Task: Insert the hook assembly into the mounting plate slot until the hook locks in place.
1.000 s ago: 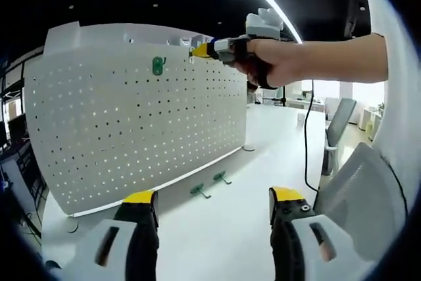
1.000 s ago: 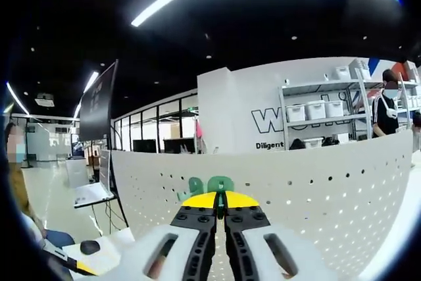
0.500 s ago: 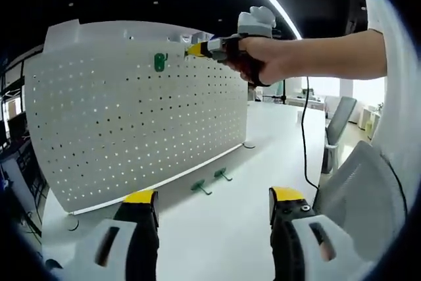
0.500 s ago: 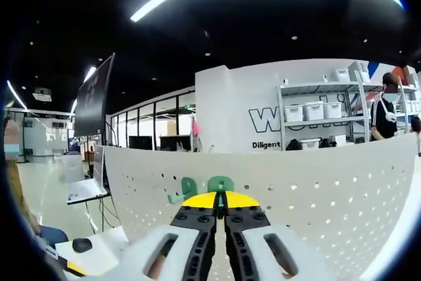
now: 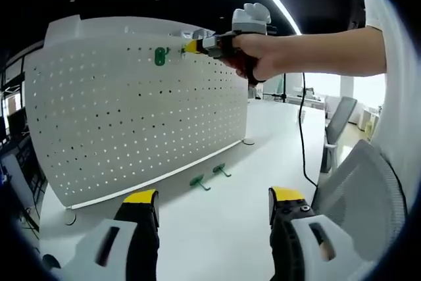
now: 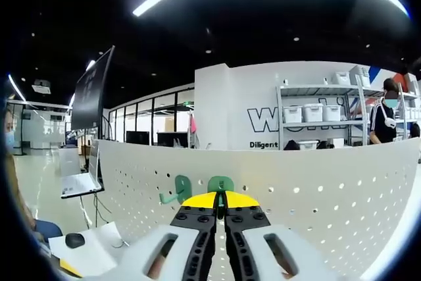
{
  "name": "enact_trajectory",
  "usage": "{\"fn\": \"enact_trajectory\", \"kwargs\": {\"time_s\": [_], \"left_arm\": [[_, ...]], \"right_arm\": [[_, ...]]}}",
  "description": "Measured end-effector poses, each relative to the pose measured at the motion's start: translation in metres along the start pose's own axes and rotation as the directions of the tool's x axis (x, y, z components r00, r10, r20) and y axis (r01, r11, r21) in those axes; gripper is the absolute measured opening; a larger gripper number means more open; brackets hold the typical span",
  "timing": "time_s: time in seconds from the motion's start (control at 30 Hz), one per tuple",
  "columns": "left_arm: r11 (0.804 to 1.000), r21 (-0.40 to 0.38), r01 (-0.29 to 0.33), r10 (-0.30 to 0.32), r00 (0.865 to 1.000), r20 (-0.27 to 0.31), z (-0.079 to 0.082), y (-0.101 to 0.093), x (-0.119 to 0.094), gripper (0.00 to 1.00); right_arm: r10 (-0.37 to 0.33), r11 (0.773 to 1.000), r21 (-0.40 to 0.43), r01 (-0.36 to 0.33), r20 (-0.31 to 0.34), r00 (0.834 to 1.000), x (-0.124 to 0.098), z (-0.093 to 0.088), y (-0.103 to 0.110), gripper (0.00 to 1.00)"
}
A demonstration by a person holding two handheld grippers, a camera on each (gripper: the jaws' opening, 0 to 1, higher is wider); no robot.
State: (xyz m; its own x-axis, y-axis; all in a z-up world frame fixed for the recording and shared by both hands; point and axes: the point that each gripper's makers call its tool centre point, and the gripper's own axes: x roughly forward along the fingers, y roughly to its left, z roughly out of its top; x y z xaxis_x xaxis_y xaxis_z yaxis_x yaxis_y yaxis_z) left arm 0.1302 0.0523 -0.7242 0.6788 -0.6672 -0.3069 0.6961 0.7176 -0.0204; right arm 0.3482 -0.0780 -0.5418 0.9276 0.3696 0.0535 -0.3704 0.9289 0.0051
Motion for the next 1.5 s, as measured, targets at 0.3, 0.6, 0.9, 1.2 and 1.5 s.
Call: {"fn": "enact_trajectory", "kwargs": {"time_s": [0.3, 0.6, 0.9, 1.2, 1.5], "left_arm": [[1.000, -0.009, -0.006, 0.006, 1.000, -0.003, -0.003, 0.002, -0.001, 0.69], [1.000, -0.015, -0.002, 0.001, 1.000, -0.010, -0.005, 0.001, 0.000, 0.68], [1.000, -0.026, -0.002, 0.002, 1.000, -0.012, -0.007, 0.003, 0.001, 0.68], [0.999, -0.037, -0.003, 0.003, 1.000, -0.011, -0.010, 0.005, 0.000, 0.68], [0.999, -0.047, -0.004, 0.003, 1.000, -0.012, -0.010, 0.004, 0.000, 0.68]], "right_arm": [[-0.001, 1.000, -0.010, 0.001, 0.001, 1.000, 0.005, -0.001, 0.001, 0.00], [-0.004, 1.000, -0.011, 0.004, 0.000, 1.000, 0.008, -0.003, 0.000, 0.00], [-0.009, 1.000, -0.009, 0.009, -0.008, 1.000, 0.012, -0.007, 0.000, 0.00], [-0.030, 0.999, -0.018, 0.030, 0.000, 1.000, 0.013, -0.008, 0.000, 0.00], [-0.124, 0.992, -0.006, 0.124, 0.011, 0.992, 0.015, -0.008, 0.000, 0.00]]}}
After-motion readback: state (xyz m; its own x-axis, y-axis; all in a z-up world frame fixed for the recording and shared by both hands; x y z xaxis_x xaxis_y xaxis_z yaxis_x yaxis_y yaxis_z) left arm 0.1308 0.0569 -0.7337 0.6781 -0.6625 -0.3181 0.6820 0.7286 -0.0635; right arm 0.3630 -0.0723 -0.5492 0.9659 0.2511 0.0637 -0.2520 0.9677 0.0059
